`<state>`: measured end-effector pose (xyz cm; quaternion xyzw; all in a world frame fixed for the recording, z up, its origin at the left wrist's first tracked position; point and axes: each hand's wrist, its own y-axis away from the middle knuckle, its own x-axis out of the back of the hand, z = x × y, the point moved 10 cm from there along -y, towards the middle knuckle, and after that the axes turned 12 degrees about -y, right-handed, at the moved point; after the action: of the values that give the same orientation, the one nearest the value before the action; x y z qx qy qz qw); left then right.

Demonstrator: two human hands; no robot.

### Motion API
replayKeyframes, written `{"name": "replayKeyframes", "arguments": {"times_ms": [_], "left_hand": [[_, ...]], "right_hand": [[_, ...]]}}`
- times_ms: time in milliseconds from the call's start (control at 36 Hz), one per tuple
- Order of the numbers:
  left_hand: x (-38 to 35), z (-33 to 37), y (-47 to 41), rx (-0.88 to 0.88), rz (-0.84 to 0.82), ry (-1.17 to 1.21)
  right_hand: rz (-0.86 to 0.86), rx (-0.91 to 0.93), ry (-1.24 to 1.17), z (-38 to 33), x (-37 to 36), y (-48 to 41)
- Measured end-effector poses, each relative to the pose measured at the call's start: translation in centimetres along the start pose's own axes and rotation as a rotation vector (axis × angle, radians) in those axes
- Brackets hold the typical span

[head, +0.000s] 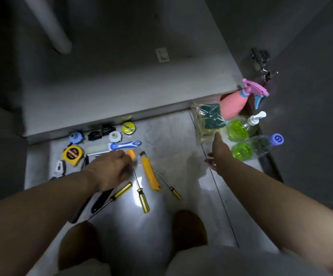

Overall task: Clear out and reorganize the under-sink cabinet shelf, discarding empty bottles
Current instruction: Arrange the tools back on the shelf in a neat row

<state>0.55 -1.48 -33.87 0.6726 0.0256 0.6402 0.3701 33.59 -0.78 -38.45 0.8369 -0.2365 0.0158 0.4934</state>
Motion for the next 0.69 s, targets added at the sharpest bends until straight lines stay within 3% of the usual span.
{"name": "replayKeyframes", "arguments": {"times_ms": [139, 250, 444, 556, 694], "left_hand": [[0.5, -3.9, 5.2, 0.002, -0.228, -0.008], [1.5, -7.9, 8.7, 0.081, -0.307, -0.074], [1.0, -13.2, 12.1, 0.235, -0.355, -0.040], [-2.5, -13.0, 12.1, 0.226, -0.358, 0.032], [-7.1, -12.6, 10.9, 0.239, -0.363, 0.127]], "right_hand": [[-0.443, 0.170, 0.808, -1.7, -4.9, 5.5], [-0.672, 0.316, 1.240, -4.0, -8.8, 11.9], [-0.749, 0.536, 1.663, -5.0, -15.1, 18.2], [-0.804, 0.656, 1.820, -2.5, -18.1, 19.0], [-0.861, 0.606, 1.985, 1.2, -19.4, 17.0]]}}
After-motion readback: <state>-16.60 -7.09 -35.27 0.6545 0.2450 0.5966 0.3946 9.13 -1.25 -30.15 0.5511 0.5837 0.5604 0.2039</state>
